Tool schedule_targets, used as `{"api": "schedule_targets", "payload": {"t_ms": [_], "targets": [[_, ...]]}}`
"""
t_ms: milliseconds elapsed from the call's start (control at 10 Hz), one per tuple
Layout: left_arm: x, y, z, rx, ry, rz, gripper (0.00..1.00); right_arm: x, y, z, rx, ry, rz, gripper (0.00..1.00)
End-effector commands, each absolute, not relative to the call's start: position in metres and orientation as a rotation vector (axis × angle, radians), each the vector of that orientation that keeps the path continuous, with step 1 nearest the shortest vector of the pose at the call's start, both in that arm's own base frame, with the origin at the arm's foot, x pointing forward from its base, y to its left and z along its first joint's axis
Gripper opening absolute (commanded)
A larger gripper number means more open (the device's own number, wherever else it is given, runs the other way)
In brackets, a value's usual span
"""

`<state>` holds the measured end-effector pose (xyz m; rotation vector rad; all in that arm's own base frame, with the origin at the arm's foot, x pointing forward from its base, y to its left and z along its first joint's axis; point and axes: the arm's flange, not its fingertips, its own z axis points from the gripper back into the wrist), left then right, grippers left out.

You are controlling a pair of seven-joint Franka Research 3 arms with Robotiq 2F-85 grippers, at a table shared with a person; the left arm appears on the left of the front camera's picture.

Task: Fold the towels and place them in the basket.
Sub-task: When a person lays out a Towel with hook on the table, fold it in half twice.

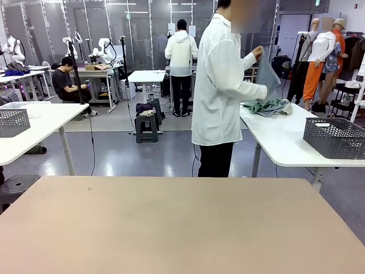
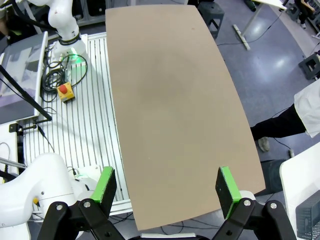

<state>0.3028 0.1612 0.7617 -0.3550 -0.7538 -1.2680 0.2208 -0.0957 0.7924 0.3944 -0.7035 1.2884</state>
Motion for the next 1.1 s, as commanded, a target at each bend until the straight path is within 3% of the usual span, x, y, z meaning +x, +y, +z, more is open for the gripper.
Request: {"api": "schedule_targets", "payload": {"t_ms": [0,1000], "targets": [[0.3025,0.1609,0.7619,-0.355,-0.754,-1.269,1.00,0.2190,-0.0954,0.7930,0.395,-0.708,1.291,1.00],[0.3025,0.1609,0.7619,-0.355,-0.754,-1.269,1.00,0.2190,-0.0954,0.7930,0.395,-0.708,1.291,1.00]]}}
